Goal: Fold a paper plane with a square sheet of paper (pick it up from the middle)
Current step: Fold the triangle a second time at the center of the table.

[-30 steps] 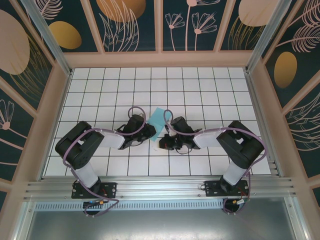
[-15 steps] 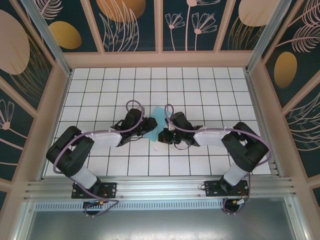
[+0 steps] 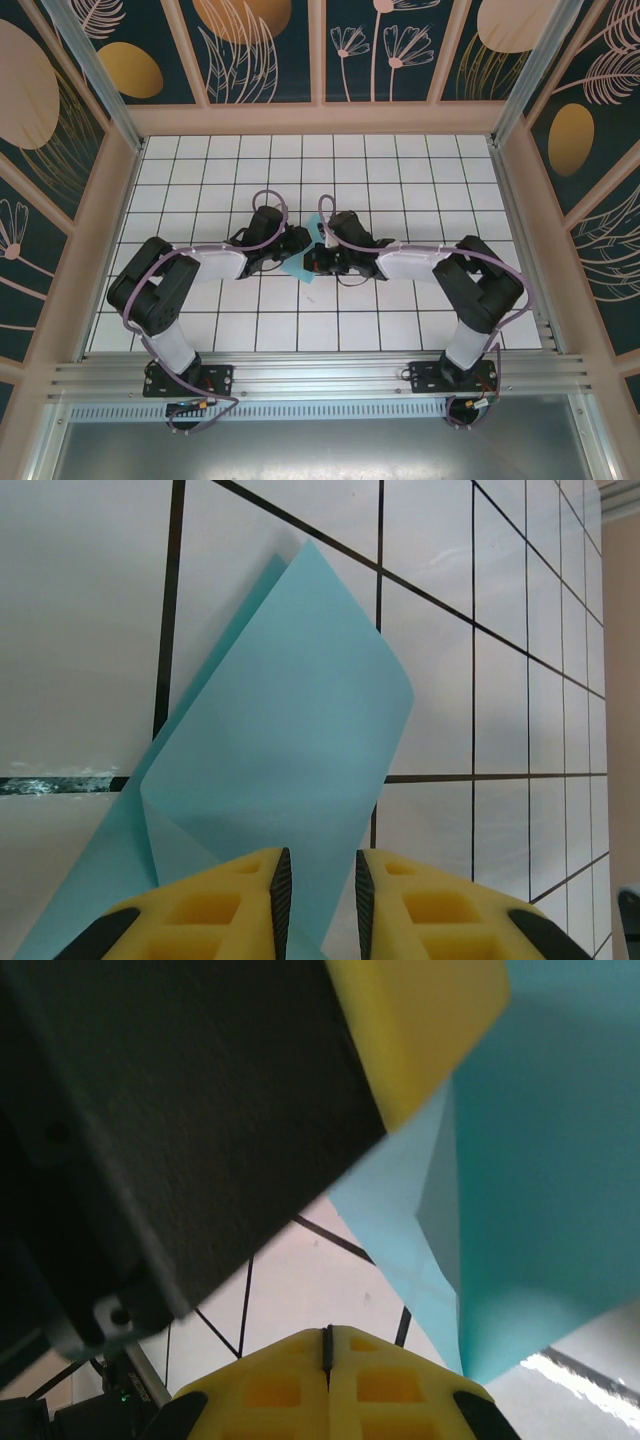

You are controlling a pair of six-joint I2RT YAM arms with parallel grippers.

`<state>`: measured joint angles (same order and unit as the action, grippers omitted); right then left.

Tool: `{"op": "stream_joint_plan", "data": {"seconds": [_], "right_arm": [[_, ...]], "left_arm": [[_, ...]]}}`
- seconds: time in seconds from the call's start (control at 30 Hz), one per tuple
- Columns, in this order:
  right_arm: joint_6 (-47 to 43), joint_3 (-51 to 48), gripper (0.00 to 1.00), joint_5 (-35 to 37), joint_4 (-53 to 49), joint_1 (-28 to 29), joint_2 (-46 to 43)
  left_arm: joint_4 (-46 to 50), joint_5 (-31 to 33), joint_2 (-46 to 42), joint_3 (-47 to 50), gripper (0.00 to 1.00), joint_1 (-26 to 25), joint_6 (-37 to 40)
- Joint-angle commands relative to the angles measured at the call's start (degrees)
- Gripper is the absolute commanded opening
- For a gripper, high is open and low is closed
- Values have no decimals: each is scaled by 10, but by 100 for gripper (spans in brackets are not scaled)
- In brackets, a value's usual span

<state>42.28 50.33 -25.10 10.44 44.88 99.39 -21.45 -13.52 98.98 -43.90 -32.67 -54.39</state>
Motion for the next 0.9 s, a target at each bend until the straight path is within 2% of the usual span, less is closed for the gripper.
{"op": "stream_joint_plan", "data": {"seconds": [0.0,0.23,0.53,0.73,0.87], "right_arm": [[-12,22,0,5,-11,0,33],[-27,25,0,21,-21,-10,72],[-35,6,0,14,-19,-19,63],[-46,14,0,10,-21,-21,80],[-47,14,0,11,-21,-23,82]], "left_arm": [[9,-7,9,-13,27,1,16],[27,1,8,-24,29,1,25],[59,16,-29,-26,32,2,41],[39,-17,-52,10,24,1,40],[35,-17,-35,14,16,2,45]]}}
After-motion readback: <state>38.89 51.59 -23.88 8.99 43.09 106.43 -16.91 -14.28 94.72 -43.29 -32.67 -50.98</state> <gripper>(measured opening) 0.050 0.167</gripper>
